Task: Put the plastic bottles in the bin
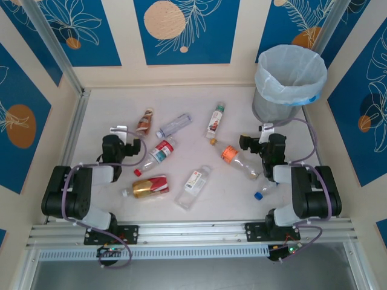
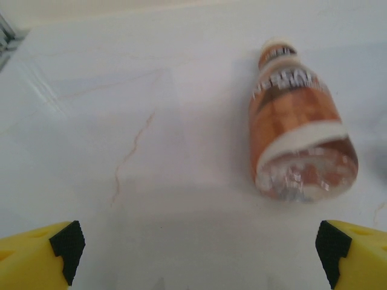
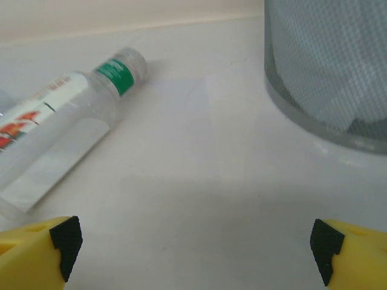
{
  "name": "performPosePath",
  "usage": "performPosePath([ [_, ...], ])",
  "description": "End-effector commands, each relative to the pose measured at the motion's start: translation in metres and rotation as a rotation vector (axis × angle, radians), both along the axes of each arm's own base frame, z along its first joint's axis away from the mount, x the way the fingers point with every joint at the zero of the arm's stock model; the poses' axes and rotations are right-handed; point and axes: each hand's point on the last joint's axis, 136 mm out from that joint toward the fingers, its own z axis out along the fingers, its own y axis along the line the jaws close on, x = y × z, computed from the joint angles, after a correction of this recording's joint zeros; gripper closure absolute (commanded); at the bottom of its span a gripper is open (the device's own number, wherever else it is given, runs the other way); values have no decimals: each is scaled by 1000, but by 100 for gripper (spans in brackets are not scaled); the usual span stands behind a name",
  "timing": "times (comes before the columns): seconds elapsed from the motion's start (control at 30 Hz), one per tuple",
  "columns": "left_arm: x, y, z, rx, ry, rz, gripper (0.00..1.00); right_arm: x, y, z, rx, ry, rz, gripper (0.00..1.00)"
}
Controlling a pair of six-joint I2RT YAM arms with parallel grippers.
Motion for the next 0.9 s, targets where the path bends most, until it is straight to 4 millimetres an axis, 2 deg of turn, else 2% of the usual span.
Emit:
performPosePath([
  [0.0, 2, -2, 18, 7, -4, -11, 1, 2, 4, 27, -19, -50, 27, 1],
  [0.2, 0, 13, 42, -3, 2, 89, 1, -2, -3, 44, 0, -43, -33, 1],
  [0.37, 1, 25, 63, -86, 112, 223, 1, -4, -18, 53, 89, 23, -168, 1],
  [0.47, 5, 17, 68, -177, 208, 240, 1, -6, -15, 55, 129, 42, -173, 1],
  [0.67, 20, -29, 64, -298, 424, 81, 1, -15, -12, 57, 198, 90, -237, 1],
  [0.87, 35, -35, 35, -219, 603, 41, 1, -23, -14, 57, 201, 132, -289, 1],
])
